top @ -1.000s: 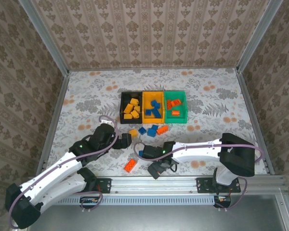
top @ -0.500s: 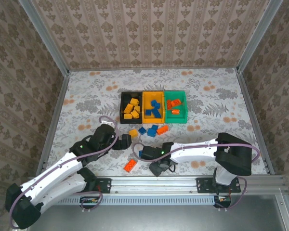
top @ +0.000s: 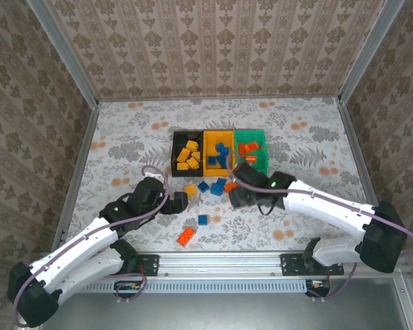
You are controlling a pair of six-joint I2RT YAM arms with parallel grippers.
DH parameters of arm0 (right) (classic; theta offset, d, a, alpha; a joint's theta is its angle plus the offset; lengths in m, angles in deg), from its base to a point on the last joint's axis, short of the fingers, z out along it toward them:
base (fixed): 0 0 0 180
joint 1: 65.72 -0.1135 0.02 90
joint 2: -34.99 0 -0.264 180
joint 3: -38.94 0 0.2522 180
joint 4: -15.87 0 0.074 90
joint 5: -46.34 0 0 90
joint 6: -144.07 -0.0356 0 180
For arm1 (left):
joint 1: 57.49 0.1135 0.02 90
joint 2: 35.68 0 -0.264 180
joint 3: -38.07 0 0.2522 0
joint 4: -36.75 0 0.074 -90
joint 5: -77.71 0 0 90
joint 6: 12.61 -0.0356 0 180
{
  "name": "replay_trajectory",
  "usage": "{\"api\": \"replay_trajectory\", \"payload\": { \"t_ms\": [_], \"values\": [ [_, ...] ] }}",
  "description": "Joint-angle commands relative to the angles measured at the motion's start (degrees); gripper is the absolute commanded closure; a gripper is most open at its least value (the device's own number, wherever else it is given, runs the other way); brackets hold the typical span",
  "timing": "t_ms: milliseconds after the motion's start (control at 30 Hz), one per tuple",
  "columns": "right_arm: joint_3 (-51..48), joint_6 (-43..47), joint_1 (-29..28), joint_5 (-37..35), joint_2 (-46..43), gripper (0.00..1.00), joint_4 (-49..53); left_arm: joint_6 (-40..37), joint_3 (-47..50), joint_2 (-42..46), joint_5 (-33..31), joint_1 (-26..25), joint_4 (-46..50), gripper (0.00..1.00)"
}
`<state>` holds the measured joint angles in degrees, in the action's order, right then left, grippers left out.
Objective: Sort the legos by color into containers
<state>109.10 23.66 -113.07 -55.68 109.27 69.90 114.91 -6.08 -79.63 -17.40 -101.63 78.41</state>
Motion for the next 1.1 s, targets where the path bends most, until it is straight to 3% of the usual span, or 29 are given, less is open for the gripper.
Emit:
{"api": "replay_trajectory", "payload": {
  "t_ms": [0, 200, 467, 533, 600, 667, 767, 900, 1067],
  "values": [
    [4.8, 1.0, 6.7, -1.3, 1.6, 0.45, -2.6, -0.9, -1.3, -0.4, 0.5, 0.4, 0.8, 0.0],
    [15.4, -0.9, 17.3, -0.8, 15.6, 0.44, -5.8, -1.1, -1.7, -0.9, 0.6, 0.5, 1.3, 0.0],
    [29.3, -6.0, 22.6, -2.6, 30.6, 0.43, -2.7, -1.3, -2.3, -2.4, 1.2, 0.5, 1.7, 0.0],
    [31.4, -7.3, 23.0, -1.9, 32.8, 0.4, -2.4, -1.5, -2.5, -3.0, 1.3, 0.4, 2.1, 0.0],
    [33.7, -8.3, 23.0, -0.7, 35.0, 0.29, -1.5, -1.7, -2.5, -3.3, 1.3, 0.4, 2.4, 0.0],
    [35.0, -9.1, 23.0, 0.1, 35.9, 0.17, -1.4, -1.9, -2.6, -3.6, 1.5, 0.3, 2.8, 0.0],
    [34.2, -9.6, 22.6, 1.8, 34.2, 0.1, -3.2, -2.4, -2.9, -4.2, 2.7, 0.2, 3.4, 0.0],
    [29.8, -8.6, 20.7, 2.6, 29.1, 0.09, -5.6, -2.6, -3.7, -7.1, 3.2, -2.7, 5.2, 0.0],
    [22.3, -8.2, 19.4, 2.9, 24.0, 0.09, -7.5, -1.4, -6.3, -15.4, -1.2, -12.9, 9.5, 0.01]
  ]
}}
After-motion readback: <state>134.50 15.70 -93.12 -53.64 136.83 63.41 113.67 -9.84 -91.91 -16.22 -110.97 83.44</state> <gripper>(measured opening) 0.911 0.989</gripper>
